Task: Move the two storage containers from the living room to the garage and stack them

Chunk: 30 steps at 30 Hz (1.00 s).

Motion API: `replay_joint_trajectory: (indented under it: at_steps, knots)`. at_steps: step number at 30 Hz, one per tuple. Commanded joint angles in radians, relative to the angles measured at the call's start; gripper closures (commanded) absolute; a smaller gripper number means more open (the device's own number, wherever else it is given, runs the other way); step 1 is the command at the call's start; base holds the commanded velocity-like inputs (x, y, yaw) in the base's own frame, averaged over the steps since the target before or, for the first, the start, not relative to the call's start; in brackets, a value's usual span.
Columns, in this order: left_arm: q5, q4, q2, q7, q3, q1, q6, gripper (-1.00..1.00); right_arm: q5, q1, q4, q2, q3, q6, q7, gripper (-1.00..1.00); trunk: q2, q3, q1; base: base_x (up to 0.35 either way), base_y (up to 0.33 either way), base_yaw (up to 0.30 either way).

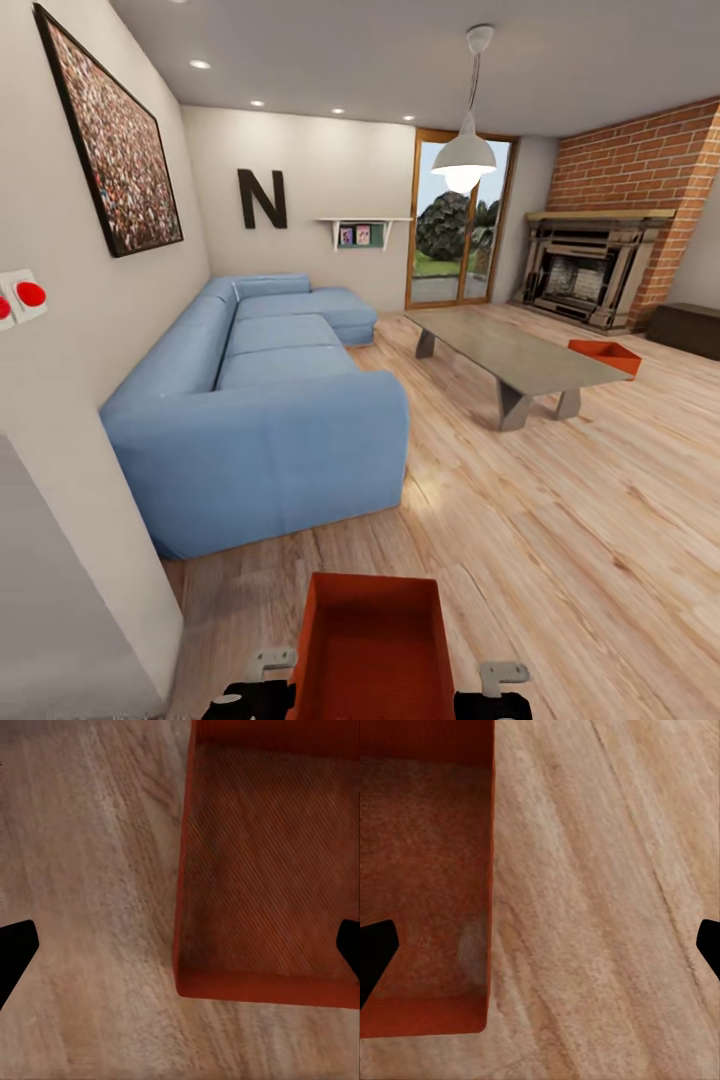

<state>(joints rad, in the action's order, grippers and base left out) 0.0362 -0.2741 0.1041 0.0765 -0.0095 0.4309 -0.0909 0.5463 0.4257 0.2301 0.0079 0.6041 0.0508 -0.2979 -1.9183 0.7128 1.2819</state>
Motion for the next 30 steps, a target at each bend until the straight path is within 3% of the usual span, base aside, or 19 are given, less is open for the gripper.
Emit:
replay_joint_trajectory:
  at_steps: [1, 8, 13, 18, 24, 30]
  knots:
    - [0.004, -0.002, 0.0, 0.004, -0.001, 0.0, -0.006, -1.0, 0.011, 0.001, 0.0, 0.0, 0.008, 0.005, -0.004, -1.0, -0.008, 0.006, 0.004, 0.0, 0.0, 0.152]
    - [0.002, -0.005, 0.003, 0.01, -0.001, 0.0, -0.007, -1.0, 0.006, 0.001, 0.014, 0.0, 0.009, 0.006, -0.004, -1.0, -0.057, 0.037, 0.031, 0.0, 0.0, 0.156]
    - [0.002, -0.012, 0.003, 0.011, -0.001, 0.0, -0.007, -1.0, 0.006, 0.001, 0.017, -0.002, 0.01, 0.014, -0.008, -1.0, -0.057, 0.04, 0.031, 0.0, 0.0, 0.05]
    - [0.002, -0.013, 0.004, 0.012, -0.001, 0.0, -0.007, -1.0, 0.006, 0.001, 0.032, 0.002, 0.009, 0.015, -0.078, -1.0, -0.057, 0.04, 0.031, 0.0, 0.0, -0.229]
    - [0.001, -0.013, 0.005, 0.013, -0.001, 0.0, -0.007, -1.0, 0.006, 0.001, 0.045, 0.0, 0.008, 0.016, -0.084, -1.0, -0.057, 0.04, 0.031, 0.0, 0.0, -0.254]
    - [0.0, -0.011, 0.004, 0.013, -0.001, 0.0, -0.007, -1.0, 0.006, 0.0, 0.046, 0.001, 0.009, 0.016, -0.083, -1.0, -0.057, 0.04, 0.031, 0.0, 0.0, -0.049]
